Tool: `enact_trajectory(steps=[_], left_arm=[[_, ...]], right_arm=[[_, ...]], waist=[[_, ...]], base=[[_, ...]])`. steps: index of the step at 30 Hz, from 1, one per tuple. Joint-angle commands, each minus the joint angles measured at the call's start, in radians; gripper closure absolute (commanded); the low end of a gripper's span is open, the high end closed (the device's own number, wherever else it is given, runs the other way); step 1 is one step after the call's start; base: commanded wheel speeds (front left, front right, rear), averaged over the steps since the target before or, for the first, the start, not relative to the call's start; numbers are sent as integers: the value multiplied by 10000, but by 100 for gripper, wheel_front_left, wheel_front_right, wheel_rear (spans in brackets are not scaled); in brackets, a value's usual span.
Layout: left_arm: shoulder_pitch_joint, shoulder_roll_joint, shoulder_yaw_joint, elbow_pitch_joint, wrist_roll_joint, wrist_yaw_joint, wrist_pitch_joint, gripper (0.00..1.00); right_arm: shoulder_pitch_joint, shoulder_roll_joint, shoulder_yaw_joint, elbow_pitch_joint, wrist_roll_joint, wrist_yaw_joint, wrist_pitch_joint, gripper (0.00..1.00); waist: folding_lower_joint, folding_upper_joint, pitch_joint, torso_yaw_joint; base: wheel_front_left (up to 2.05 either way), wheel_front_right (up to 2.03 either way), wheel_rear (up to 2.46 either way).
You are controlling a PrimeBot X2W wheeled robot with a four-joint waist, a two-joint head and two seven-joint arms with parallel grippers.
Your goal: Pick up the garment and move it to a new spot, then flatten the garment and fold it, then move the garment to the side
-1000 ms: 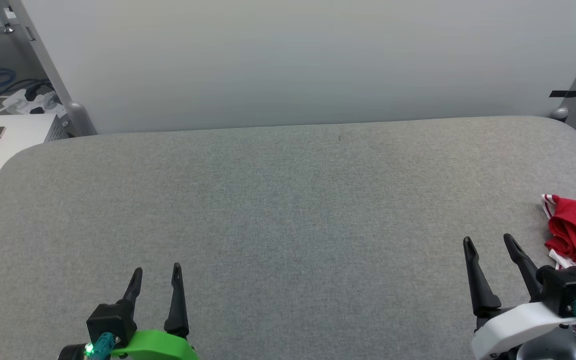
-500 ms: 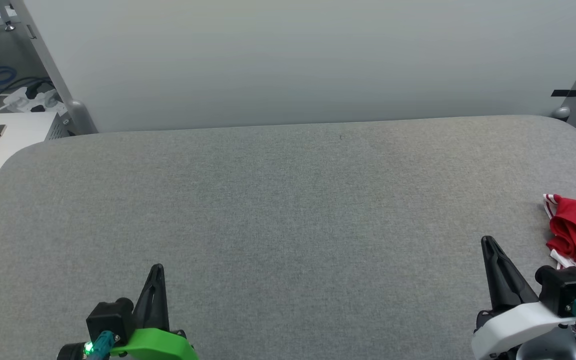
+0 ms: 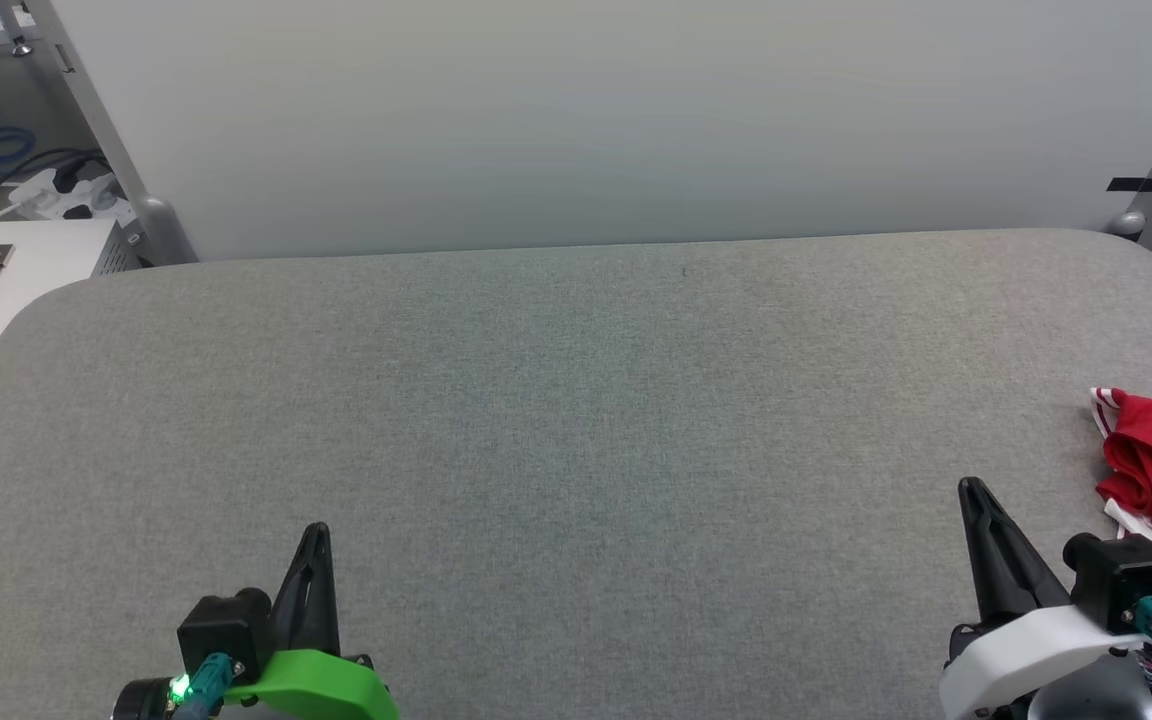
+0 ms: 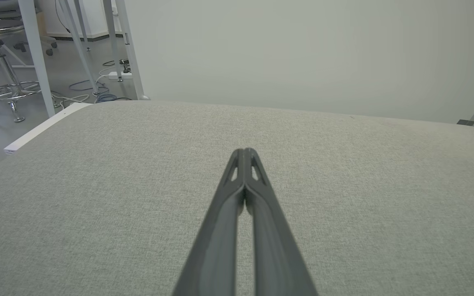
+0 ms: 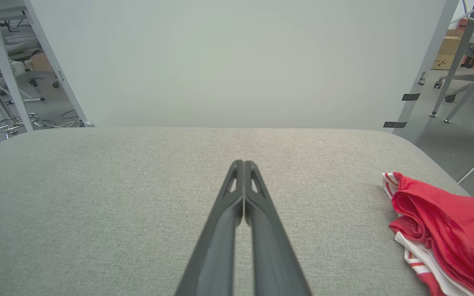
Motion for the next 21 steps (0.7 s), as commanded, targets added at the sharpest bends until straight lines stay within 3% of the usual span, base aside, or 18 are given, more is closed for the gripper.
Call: enact_trajectory(steps=[1, 21], left_arm=[[-140, -87, 80, -78, 159, -68, 53, 100], [-274, -418, 511, -223, 838, -400, 455, 100]], right_arm=[[-186, 4, 18, 73, -97, -2, -63, 100], [-390, 8, 42, 381, -278, -4, -128, 100]], waist=[[0, 0, 6, 5], [0, 0, 74, 59]], base=[[0, 0, 0], [0, 0, 0]])
